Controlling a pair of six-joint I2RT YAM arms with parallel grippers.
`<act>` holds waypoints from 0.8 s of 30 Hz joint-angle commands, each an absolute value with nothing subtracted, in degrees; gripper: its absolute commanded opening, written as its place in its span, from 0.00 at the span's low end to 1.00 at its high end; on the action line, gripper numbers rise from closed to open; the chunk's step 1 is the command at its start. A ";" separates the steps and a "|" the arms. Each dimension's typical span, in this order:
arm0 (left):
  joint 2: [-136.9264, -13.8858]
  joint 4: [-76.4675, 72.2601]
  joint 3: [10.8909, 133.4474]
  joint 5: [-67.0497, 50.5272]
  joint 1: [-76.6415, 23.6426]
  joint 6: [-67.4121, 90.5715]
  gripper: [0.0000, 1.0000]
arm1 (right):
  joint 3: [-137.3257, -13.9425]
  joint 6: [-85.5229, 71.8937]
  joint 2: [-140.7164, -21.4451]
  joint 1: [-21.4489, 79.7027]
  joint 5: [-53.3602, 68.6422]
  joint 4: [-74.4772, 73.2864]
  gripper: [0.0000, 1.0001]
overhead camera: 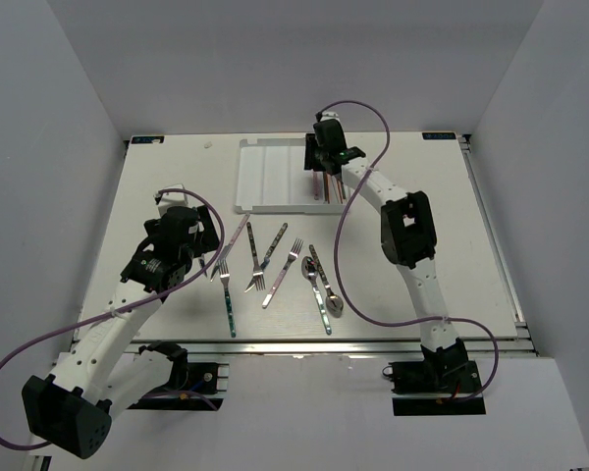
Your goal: Sort the eating utensils into containers
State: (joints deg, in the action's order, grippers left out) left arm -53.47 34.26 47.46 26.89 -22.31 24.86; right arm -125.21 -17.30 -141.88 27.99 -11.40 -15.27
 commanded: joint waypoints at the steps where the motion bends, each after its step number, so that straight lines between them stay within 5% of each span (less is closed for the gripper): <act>1: -52.73 33.75 47.55 26.54 -22.32 24.43 0.98 | -125.80 -15.82 -135.81 28.47 -10.73 -14.68 0.52; 4: -52.82 33.66 47.55 26.54 -22.32 24.43 0.98 | -115.89 -16.08 -126.41 29.44 -10.54 -13.98 0.56; 7: -52.73 33.84 47.55 26.89 -22.24 24.52 0.98 | -106.03 -17.57 -113.17 31.80 -13.36 -15.81 0.85; 9: -52.56 33.84 47.55 27.16 -22.32 24.52 0.98 | -95.31 -19.06 -108.31 33.65 -16.34 -17.31 0.89; 13: -52.73 33.92 47.64 27.42 -22.32 24.52 0.98 | -76.59 -20.21 -97.23 41.80 -14.42 -17.23 0.87; 15: -52.91 34.10 47.64 27.77 -22.32 24.61 0.98 | -68.78 -21.87 -92.39 45.42 -14.14 -17.84 0.77; 18: -53.00 34.19 47.81 28.12 -22.32 24.70 0.98 | -62.17 -25.82 -87.81 52.28 -18.09 -19.24 0.61; 24: -52.65 34.54 47.72 28.92 -22.32 24.87 0.98 | -56.17 -30.84 -85.34 59.50 -20.21 -21.00 0.53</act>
